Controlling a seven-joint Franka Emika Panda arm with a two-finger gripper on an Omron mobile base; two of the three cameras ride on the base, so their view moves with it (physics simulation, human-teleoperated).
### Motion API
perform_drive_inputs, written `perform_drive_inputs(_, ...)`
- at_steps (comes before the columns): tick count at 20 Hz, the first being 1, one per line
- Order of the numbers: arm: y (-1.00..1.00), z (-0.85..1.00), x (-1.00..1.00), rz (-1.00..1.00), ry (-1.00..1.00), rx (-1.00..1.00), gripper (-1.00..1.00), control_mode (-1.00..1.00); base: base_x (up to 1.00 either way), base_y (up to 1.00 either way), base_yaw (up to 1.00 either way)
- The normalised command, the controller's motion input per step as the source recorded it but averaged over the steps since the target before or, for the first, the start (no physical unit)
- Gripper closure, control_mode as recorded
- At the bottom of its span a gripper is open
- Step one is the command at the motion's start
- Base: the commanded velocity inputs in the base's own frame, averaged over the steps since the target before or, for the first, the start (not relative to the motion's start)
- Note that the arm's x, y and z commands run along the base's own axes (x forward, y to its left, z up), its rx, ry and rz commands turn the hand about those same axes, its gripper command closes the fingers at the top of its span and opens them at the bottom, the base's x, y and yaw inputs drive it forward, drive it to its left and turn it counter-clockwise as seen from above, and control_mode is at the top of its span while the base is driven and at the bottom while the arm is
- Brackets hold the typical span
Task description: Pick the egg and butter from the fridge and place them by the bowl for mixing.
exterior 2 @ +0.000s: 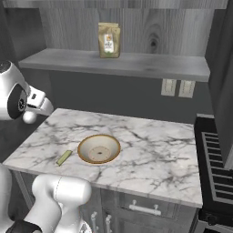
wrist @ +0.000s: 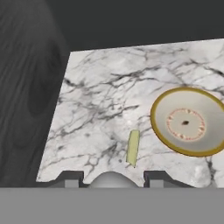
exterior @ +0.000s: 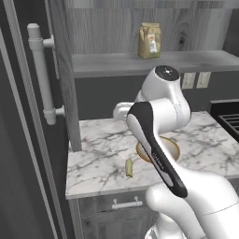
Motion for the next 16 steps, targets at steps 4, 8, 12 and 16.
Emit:
perform_drive_inputs(4, 0.0, -0.67, 0.41, 0.02, 0.06, -0.01, 1.0, -1.0, 0.0, 0.0, 0.0)
perform_drive_inputs(8, 0.0, -0.48, 0.53, 0.01, 0.0, -0.07, 1.0, -1.0, 0.0, 0.0, 0.0)
perform_drive_inputs(12, 0.0, -0.32, 0.52, 0.02, 0.0, -0.12, 1.0, -1.0, 0.0, 0.0, 0.0)
perform_drive_inputs(16, 0.0, -0.31, 0.64, 0.0, 0.0, -0.12, 1.0, -1.0, 0.0, 0.0, 0.0)
